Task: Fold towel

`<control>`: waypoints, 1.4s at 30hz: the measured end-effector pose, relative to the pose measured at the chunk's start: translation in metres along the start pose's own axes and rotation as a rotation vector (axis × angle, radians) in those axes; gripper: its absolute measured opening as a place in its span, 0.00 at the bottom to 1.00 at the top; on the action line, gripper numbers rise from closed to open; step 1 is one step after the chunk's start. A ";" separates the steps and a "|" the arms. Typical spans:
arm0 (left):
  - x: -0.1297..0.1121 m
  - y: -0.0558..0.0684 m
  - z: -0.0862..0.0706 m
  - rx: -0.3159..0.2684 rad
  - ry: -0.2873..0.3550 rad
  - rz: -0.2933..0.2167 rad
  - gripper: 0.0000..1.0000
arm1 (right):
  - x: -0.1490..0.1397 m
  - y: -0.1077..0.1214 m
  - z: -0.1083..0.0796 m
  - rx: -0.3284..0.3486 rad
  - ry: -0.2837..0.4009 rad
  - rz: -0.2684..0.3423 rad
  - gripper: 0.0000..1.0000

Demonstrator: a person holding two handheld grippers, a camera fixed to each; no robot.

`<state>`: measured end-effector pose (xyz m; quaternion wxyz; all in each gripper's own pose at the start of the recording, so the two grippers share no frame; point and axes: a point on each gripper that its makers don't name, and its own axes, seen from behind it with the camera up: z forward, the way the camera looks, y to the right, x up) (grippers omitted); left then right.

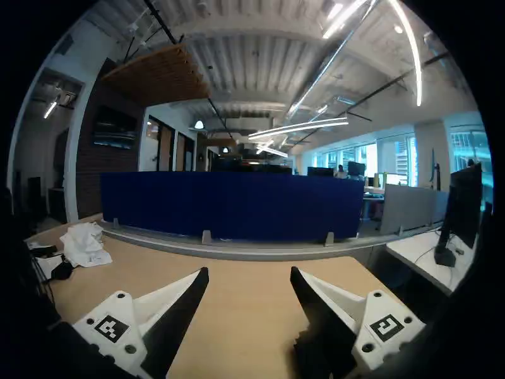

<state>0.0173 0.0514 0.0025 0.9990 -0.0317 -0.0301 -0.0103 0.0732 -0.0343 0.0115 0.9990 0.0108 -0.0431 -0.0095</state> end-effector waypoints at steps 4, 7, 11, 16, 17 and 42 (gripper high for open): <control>-0.014 -0.002 0.003 0.008 0.006 -0.003 0.89 | -0.003 -0.002 0.002 0.000 0.006 0.005 1.00; -0.022 -0.004 0.005 0.014 0.012 -0.003 0.89 | -0.004 -0.006 0.004 0.004 0.009 -0.001 1.00; -0.032 -0.007 0.007 0.021 0.023 0.001 0.89 | -0.007 -0.011 0.006 0.013 0.004 -0.020 1.00; -0.038 -0.014 0.009 0.030 0.041 0.014 0.89 | -0.009 -0.014 0.010 0.008 0.001 -0.027 1.00; -0.039 -0.015 0.009 0.032 0.045 0.016 0.89 | -0.010 -0.015 0.011 0.007 0.001 -0.026 1.00; -0.068 -0.036 0.010 0.056 0.075 0.039 0.89 | -0.043 0.006 0.019 -0.047 -0.013 -0.016 1.00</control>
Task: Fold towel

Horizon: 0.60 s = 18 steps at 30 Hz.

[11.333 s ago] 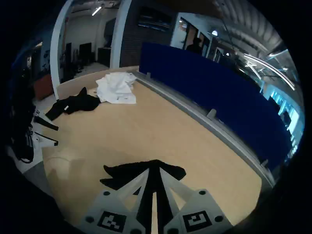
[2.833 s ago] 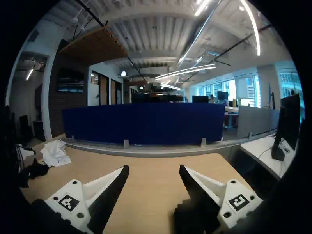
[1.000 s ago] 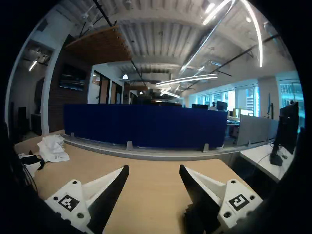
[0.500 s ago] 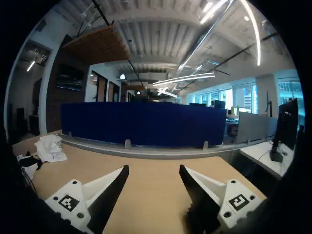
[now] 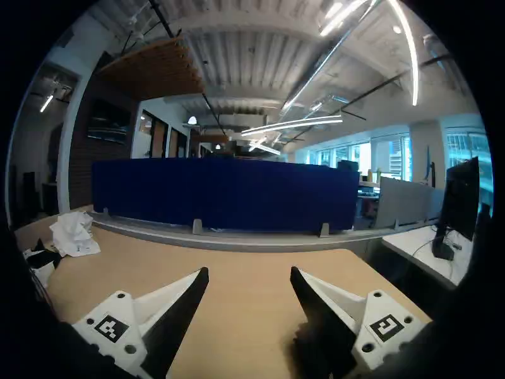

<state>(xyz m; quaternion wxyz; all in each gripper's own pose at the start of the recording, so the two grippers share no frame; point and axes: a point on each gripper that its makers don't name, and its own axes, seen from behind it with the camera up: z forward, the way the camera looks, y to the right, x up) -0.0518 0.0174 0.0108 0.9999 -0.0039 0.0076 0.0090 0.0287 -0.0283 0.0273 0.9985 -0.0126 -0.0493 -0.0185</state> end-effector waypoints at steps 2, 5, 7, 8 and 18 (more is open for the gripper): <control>0.001 -0.002 -0.001 0.003 0.004 -0.007 0.89 | 0.000 0.000 -0.001 0.000 -0.002 -0.002 1.00; 0.001 -0.002 -0.002 0.004 0.011 -0.011 0.90 | 0.000 -0.001 -0.001 0.001 0.001 -0.003 1.00; 0.001 -0.001 -0.002 0.002 0.014 -0.009 0.89 | -0.001 -0.001 -0.001 0.003 0.002 -0.003 1.00; 0.001 -0.001 -0.003 0.001 0.016 -0.008 0.89 | -0.001 -0.001 -0.001 0.003 0.002 -0.003 1.00; 0.002 -0.001 -0.002 -0.005 0.017 -0.009 0.89 | -0.003 0.005 -0.002 0.001 0.000 0.002 1.00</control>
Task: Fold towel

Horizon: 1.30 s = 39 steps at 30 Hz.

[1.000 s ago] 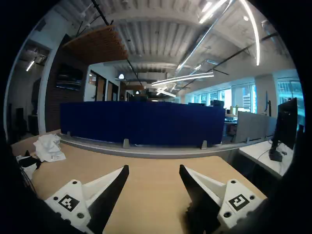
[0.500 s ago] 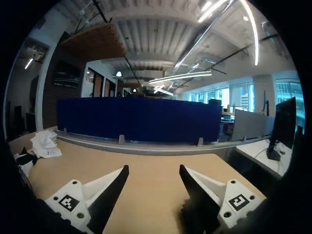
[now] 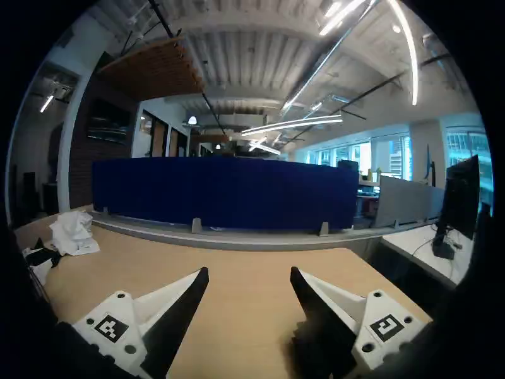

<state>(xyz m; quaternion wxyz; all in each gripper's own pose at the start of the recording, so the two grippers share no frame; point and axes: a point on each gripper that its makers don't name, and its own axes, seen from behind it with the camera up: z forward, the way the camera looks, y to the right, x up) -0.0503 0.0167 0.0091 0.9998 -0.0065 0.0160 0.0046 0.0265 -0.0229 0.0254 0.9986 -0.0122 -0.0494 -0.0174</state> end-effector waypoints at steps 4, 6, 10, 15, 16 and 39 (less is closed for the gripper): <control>0.000 0.000 -0.001 0.000 0.000 -0.002 0.89 | -0.002 0.003 0.001 -0.006 0.013 0.002 1.00; 0.001 0.000 -0.001 0.000 0.000 -0.001 0.90 | -0.004 0.005 0.001 -0.009 0.021 0.002 1.00; 0.000 0.000 -0.001 0.000 0.000 -0.001 0.90 | -0.004 0.007 0.001 -0.012 0.040 0.004 1.00; -0.001 0.000 -0.001 0.000 0.000 -0.001 0.90 | -0.007 0.006 -0.001 -0.005 0.056 0.012 1.00; -0.001 0.000 -0.002 0.000 0.000 -0.001 0.90 | -0.009 0.006 -0.001 -0.003 0.060 0.013 1.00; 0.000 0.001 -0.002 0.000 0.001 -0.001 0.93 | -0.065 0.013 0.007 0.032 0.082 0.028 1.00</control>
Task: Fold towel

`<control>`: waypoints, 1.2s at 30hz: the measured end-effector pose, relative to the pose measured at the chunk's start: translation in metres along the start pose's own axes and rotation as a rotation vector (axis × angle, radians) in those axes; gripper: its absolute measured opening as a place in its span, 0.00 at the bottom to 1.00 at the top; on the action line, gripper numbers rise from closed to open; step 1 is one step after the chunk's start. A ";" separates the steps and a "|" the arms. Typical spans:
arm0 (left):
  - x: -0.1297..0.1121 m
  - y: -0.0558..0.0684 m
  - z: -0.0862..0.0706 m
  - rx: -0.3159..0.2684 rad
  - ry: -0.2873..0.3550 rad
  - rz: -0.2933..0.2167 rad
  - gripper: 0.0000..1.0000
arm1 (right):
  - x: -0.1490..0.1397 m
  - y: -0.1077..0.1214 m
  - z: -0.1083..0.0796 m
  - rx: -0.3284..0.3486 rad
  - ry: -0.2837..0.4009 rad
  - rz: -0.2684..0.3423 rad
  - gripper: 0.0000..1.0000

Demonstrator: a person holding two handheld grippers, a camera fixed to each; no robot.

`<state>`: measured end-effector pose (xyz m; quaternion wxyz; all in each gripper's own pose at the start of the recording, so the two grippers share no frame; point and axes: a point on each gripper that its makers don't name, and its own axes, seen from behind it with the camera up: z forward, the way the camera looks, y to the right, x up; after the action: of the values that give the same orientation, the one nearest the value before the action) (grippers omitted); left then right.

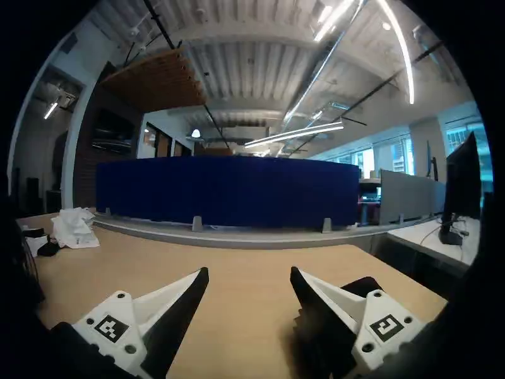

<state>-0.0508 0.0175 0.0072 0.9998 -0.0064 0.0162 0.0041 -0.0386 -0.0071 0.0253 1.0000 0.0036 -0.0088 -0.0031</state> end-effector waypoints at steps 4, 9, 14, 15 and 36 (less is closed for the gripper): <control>0.000 -0.001 0.000 0.000 0.000 0.000 0.93 | -0.008 0.002 0.000 0.002 0.002 0.016 1.00; 0.000 -0.001 0.000 0.000 0.000 0.000 0.93 | -0.020 0.004 -0.003 0.002 -0.001 0.028 1.00; 0.000 -0.001 0.000 0.000 0.000 0.000 0.93 | -0.033 0.008 -0.007 -0.002 -0.006 0.032 1.00; 0.000 -0.001 0.000 0.000 0.000 0.000 0.93 | -0.035 0.010 -0.007 -0.004 -0.008 0.036 1.00; -0.001 -0.001 -0.001 0.000 0.001 0.000 0.93 | -0.045 0.013 -0.006 -0.008 0.000 0.064 1.00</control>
<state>-0.0515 0.0167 0.0060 0.9998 -0.0063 0.0165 0.0041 -0.0830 0.0061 0.0181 0.9995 -0.0009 -0.0089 0.0288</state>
